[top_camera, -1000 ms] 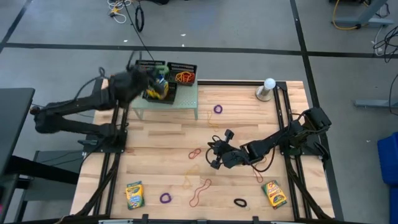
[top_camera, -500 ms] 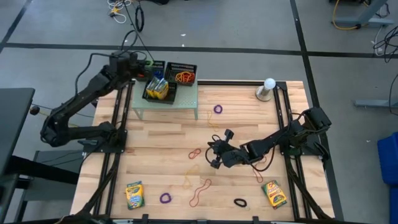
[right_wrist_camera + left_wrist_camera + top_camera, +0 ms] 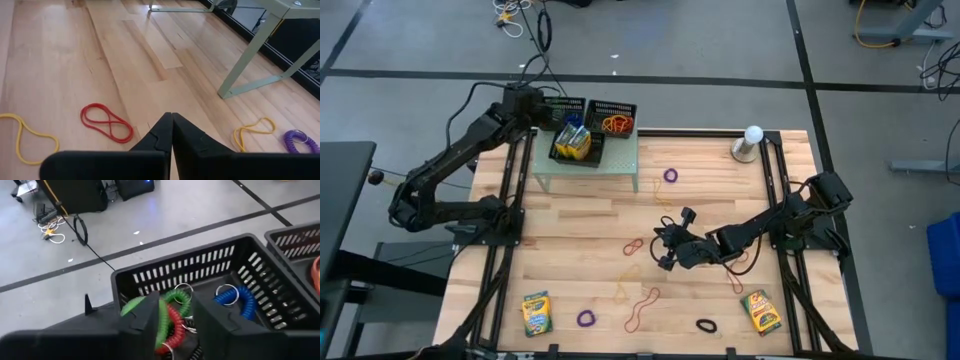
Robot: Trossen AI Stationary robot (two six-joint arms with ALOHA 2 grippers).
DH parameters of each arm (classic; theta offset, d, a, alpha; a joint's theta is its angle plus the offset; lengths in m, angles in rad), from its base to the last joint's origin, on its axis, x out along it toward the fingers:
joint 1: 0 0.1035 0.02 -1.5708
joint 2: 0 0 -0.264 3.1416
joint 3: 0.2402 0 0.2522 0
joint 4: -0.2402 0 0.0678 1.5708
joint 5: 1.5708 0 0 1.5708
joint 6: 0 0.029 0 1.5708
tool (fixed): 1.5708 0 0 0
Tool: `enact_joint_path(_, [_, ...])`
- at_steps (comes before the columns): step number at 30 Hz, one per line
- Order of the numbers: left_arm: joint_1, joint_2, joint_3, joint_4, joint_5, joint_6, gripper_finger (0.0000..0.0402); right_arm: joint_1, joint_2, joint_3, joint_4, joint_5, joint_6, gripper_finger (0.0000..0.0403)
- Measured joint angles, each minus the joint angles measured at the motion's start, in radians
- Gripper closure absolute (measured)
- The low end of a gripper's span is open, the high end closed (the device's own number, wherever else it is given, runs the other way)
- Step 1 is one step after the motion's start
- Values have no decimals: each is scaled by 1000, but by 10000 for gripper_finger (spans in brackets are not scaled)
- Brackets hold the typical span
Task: Pick & Place Office Desk Supplies
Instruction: Put the red rubber band into the top right black bin
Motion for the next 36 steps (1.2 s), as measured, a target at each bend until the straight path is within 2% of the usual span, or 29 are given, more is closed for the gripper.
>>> enact_joint_path(5, [0, -55, 0, -2, -25, 31, 241, -5, 0, 0, -1, 0, 0, 389])
enact_joint_path(9, [-10, -148, 0, -19, -20, 118, 236, -5, 0, 0, -17, 0, 0, 389])
enact_joint_path(12, [-59, -245, 2, -51, 14, 144, 260, -5, 0, 0, -48, -17, 0, 389])
enact_joint_path(14, [-113, -315, 2, -91, 20, 102, 289, -5, 0, 0, -57, -28, 0, 389])
enact_joint_path(19, [-323, -445, -10, -172, -4, 53, 372, -5, 0, 0, -53, -41, 0, 389])
enact_joint_path(21, [-431, -493, -64, -158, -42, 22, 393, -5, 0, 0, -53, -78, 1, 389])
enact_joint_path(25, [-630, -595, -241, -64, -158, 9, 393, -5, 0, 0, -53, -163, 0, 389])
enact_joint_path(28, [-751, -652, -383, 60, -193, 26, 392, -12, 0, 0, -48, -201, -18, 389])
enact_joint_path(32, [-865, -685, -549, 272, -216, 107, 392, -56, 8, 0, -9, -311, -28, 389])
enact_joint_path(36, [-918, -690, -665, 471, -227, 169, 391, -119, 33, 12, 9, -424, -75, 371])
